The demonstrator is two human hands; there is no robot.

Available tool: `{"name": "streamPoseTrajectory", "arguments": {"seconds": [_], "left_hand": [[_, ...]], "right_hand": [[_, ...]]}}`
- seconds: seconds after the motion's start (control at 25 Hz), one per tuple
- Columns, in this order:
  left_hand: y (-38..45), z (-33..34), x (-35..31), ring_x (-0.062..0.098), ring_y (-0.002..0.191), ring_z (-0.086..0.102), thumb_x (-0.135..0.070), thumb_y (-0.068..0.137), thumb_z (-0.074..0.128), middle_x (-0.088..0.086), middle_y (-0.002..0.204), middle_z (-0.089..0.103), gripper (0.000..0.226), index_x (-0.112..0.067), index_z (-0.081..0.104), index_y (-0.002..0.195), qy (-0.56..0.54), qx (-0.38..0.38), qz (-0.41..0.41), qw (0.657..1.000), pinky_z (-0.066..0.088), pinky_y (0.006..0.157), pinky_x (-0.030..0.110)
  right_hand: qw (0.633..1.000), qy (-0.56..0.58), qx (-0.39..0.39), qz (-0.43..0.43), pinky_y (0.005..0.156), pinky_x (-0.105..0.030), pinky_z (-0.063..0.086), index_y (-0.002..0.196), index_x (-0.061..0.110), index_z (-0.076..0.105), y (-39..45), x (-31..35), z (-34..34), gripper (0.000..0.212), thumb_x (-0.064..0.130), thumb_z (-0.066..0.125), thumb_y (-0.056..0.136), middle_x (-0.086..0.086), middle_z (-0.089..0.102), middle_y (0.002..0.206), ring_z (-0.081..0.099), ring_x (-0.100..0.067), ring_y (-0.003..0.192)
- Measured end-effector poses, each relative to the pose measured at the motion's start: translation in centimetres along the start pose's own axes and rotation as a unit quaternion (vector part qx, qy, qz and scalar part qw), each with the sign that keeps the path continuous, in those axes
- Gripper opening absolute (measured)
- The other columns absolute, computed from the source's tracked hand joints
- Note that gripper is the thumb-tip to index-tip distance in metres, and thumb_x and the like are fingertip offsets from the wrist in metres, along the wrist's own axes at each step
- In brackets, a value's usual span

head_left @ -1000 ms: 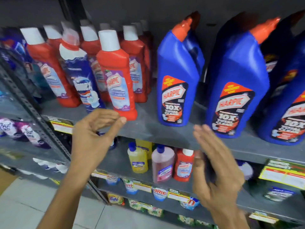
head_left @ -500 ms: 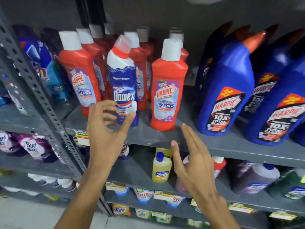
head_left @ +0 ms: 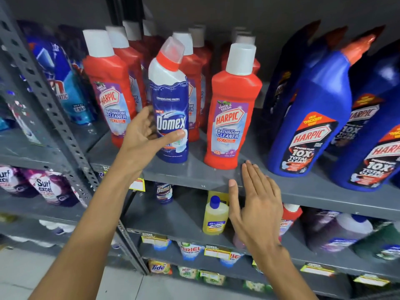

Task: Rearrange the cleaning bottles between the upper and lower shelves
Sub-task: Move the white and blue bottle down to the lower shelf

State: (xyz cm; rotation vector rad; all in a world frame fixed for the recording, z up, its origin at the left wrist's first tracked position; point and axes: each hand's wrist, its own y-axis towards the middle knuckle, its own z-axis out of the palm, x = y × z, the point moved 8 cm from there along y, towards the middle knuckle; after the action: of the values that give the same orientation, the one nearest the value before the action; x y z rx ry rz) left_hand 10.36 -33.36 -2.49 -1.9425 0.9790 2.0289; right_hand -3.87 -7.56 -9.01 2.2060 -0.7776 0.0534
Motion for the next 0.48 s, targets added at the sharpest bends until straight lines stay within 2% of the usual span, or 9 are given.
{"name": "streamPoseTrajectory", "arguments": {"seconds": [0.12, 0.24, 0.36, 0.48], "left_hand": [[-2.0, -1.1, -1.8, 0.007, 0.111, 0.079, -0.016, 0.066, 0.099, -0.012, 0.121, 0.084, 0.073, -0.026, 0.066, 0.131, -0.054, -0.047, 0.038, 0.997, 0.064, 0.102, 0.032], [-6.0, -3.4, -3.9, 0.011, 0.111, 0.081, -0.026, 0.067, 0.102, -0.007, 0.124, 0.084, 0.073, -0.034, 0.068, 0.130, -0.063, -0.041, 0.062, 0.995, 0.066, 0.095, 0.030], [-11.1, -4.8, -2.6, -0.002, 0.090, 0.082, -0.017, 0.064, 0.101, -0.017, 0.102, 0.086, 0.066, -0.031, 0.072, 0.122, -0.021, -0.026, 0.031, 0.999, 0.067, 0.085, 0.022], [-15.5, -5.5, 2.8, -0.001, 0.092, 0.081, -0.012, 0.057, 0.098, -0.010, 0.105, 0.088, 0.062, -0.026, 0.077, 0.113, 0.020, -0.048, -0.028, 0.998, 0.064, 0.085, 0.014]], "right_hand": [[1.000, 0.001, -0.001, 0.001, 0.122, -0.047, 0.047, 0.145, 0.003, 0.066, 0.3, 0.0, 0.1, 0.053, 0.037, 0.057, 0.106, -0.012, 0.067, 0.152, 0.062, -0.026, 0.146], [1.000, 0.002, -0.010, 0.000, 0.120, -0.047, 0.049, 0.142, 0.002, 0.068, 0.4, 0.0, 0.0, 0.052, 0.037, 0.058, 0.104, -0.013, 0.068, 0.150, 0.063, -0.026, 0.144], [1.000, 0.001, -0.017, -0.003, 0.121, -0.043, 0.047, 0.140, 0.002, 0.070, 0.4, 0.0, 0.1, 0.053, 0.038, 0.057, 0.104, -0.013, 0.069, 0.148, 0.064, -0.026, 0.143], [1.000, 0.002, -0.020, -0.005, 0.122, -0.039, 0.043, 0.140, 0.002, 0.070, 0.5, 0.0, 0.3, 0.053, 0.039, 0.055, 0.105, -0.013, 0.070, 0.148, 0.064, -0.026, 0.144]]}}
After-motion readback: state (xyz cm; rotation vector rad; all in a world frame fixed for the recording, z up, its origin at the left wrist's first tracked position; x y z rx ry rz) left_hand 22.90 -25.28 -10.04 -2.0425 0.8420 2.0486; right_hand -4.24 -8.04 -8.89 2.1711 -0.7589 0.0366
